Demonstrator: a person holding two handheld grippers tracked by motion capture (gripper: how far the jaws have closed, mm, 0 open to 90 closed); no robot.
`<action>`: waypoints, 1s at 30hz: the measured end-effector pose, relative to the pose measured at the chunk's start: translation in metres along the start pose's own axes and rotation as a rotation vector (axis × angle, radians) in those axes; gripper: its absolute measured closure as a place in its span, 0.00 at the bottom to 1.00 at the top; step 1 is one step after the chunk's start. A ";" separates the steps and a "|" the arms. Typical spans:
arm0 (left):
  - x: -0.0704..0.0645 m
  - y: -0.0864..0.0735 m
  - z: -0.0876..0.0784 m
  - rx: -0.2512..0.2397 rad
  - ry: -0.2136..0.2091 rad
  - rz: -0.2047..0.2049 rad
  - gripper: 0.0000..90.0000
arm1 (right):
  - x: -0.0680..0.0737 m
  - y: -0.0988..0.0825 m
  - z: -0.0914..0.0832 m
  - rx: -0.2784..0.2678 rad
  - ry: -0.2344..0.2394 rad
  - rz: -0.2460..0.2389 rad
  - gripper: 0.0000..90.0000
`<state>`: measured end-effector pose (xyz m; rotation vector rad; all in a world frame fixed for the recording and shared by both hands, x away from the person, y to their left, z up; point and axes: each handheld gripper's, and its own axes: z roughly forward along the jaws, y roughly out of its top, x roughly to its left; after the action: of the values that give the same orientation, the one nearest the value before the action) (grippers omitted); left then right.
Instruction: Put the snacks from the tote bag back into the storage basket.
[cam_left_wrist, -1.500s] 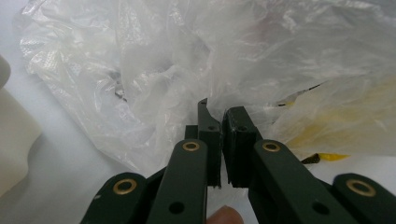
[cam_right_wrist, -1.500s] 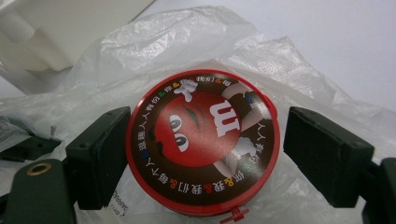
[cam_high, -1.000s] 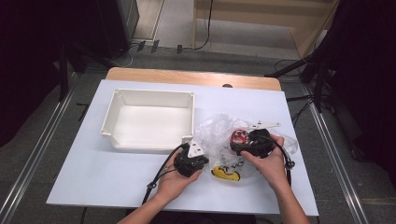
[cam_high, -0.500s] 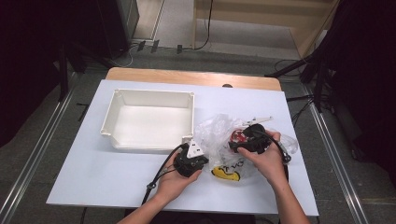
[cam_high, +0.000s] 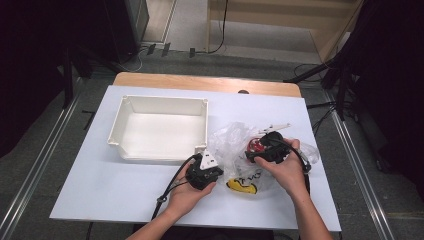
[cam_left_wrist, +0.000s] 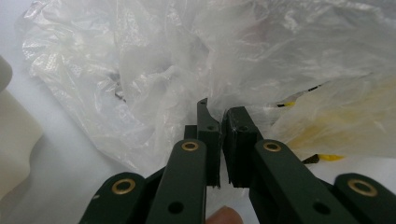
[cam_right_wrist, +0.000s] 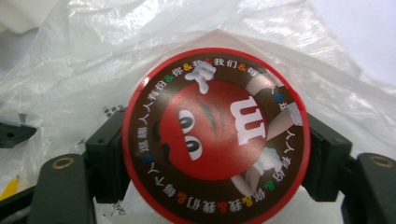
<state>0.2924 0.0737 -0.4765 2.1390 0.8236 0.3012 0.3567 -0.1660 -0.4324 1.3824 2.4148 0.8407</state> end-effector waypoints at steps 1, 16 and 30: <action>0.000 0.000 0.000 0.002 0.001 0.002 0.97 | 0.000 0.000 0.000 0.000 0.002 0.002 0.29; 0.004 -0.001 -0.004 -0.045 -0.023 -0.034 0.89 | 0.001 0.004 -0.025 -0.068 0.044 -0.009 0.30; 0.003 -0.010 -0.037 -0.175 -0.044 -0.039 0.22 | 0.000 0.007 -0.044 -0.101 0.065 -0.025 0.30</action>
<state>0.2729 0.1032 -0.4605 1.9573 0.7838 0.2939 0.3411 -0.1789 -0.3924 1.3046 2.3959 1.0009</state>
